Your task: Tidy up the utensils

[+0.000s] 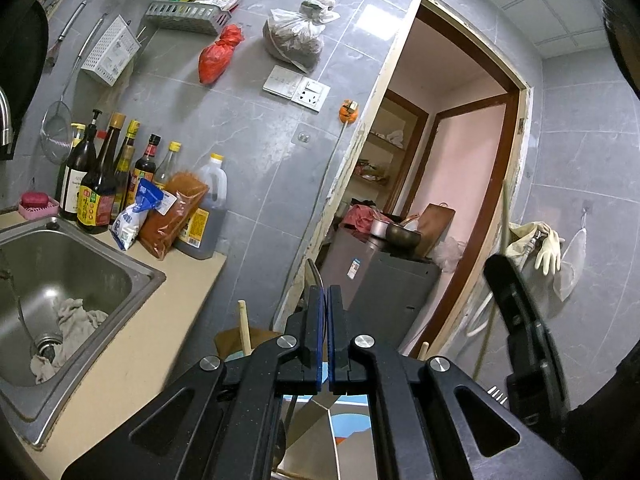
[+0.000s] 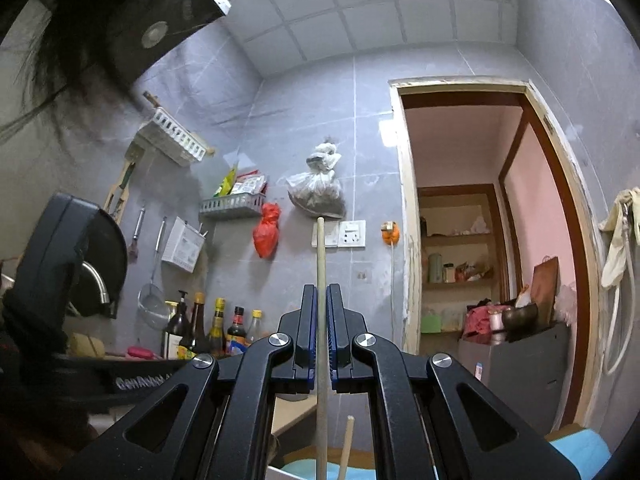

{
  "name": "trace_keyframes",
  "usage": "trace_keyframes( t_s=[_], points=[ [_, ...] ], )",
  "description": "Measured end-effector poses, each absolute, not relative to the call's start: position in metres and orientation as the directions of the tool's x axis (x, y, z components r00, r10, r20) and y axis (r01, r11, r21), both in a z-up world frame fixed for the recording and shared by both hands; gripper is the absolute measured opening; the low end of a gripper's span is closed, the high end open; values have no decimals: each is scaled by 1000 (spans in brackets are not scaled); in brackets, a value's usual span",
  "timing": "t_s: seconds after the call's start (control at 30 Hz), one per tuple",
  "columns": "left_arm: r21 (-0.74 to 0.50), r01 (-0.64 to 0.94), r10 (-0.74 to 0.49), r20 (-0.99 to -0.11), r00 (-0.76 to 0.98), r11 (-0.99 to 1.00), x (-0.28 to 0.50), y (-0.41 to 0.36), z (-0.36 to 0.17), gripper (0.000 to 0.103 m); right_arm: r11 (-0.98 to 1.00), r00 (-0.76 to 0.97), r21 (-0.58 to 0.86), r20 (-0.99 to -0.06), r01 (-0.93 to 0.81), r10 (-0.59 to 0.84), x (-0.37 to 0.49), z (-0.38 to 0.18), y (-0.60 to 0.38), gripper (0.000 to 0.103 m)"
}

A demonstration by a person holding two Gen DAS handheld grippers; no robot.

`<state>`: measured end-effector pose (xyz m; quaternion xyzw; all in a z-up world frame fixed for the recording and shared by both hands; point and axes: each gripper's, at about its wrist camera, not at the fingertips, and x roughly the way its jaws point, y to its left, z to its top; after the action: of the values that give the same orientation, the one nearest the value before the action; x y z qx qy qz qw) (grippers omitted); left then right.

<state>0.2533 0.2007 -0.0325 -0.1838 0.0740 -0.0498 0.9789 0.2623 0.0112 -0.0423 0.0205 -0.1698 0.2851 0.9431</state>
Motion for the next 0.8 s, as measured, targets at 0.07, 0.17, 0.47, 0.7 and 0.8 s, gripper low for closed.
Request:
trace_keyframes(
  t_s=[0.07,0.17,0.47,0.7,0.8],
  points=[
    [-365,69,-123,-126,984,928,253,200,-33,0,840,788,-50,322,-540,525,265,-46,10,3],
    [-362,69,-121,-124,985,930,251,199,-33,0,841,792,-52,307,-539,527,268,-51,10,3],
    [-372,88,-146,-132,980,924,247,197,-31,0,835,806,-42,235,-549,543,272,-61,10,3],
    [-408,102,-162,-116,980,907,233,197,-23,0,830,819,0,162,-557,550,272,-55,-2,14],
    [-399,95,-162,-138,977,912,231,193,-16,0,832,824,10,146,-554,547,268,-48,-10,21]
  ],
)
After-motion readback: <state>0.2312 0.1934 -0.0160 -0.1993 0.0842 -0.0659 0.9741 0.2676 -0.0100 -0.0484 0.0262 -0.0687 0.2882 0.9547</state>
